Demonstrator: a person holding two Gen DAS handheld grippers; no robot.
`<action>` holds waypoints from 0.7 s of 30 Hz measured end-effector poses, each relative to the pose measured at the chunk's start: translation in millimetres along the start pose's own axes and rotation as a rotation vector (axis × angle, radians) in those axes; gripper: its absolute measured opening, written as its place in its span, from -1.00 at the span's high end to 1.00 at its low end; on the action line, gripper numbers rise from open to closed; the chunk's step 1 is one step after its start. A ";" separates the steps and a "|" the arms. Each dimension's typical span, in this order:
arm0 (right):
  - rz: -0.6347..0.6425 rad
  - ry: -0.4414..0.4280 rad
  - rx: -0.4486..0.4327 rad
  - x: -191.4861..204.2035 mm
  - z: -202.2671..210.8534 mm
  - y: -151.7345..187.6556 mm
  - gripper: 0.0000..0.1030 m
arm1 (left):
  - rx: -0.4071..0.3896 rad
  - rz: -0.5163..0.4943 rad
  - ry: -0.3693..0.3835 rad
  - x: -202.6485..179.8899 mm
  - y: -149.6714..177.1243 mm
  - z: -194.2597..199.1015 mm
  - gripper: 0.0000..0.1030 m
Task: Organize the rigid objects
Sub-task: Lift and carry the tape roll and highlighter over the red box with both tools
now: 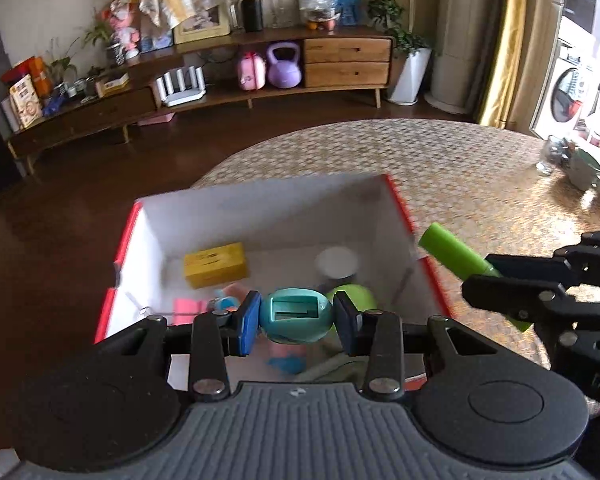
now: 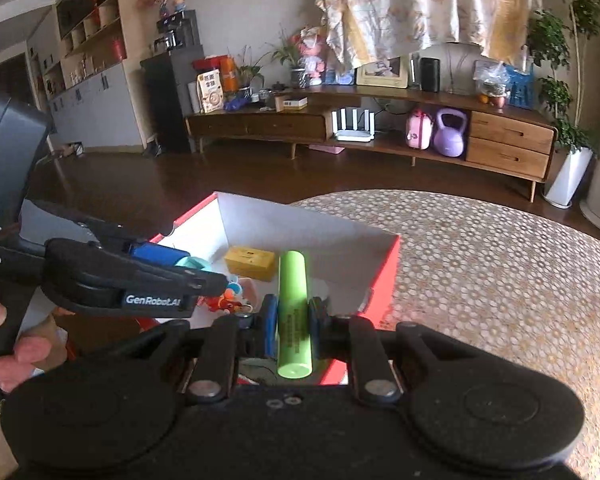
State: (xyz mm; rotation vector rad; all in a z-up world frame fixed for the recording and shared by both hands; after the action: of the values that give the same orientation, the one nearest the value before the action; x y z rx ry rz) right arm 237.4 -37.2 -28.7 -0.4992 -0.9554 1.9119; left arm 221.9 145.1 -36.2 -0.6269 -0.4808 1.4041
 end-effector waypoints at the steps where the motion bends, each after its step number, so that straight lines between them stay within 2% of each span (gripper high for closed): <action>1: 0.005 -0.001 0.003 3.2 -4.7 -0.9 0.70 | 0.005 0.006 -0.003 7.0 2.1 -1.8 0.25; 10: 0.045 0.011 0.041 14.7 -52.4 -8.1 0.70 | 0.028 0.023 -0.026 54.1 6.5 -23.2 0.25; 21: 0.098 0.008 0.130 35.1 -121.1 -18.7 0.70 | 0.100 0.010 -0.038 77.0 6.5 -72.4 0.25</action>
State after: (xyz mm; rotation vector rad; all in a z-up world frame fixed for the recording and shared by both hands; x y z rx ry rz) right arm 310.8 48.7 -87.4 -0.4846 -0.8085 2.0434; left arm 273.2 213.3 -99.0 -0.5231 -0.4350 1.4423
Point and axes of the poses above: each gripper's, at about its wrist camera, not at the fingertips, and z roughly against the way its jaws point, x to its left, y to its underside, the point moved 5 cm from there along -z, roughly the way its jaws point, and after that the axes turned 7 degrees about y, right-handed, at the moved point
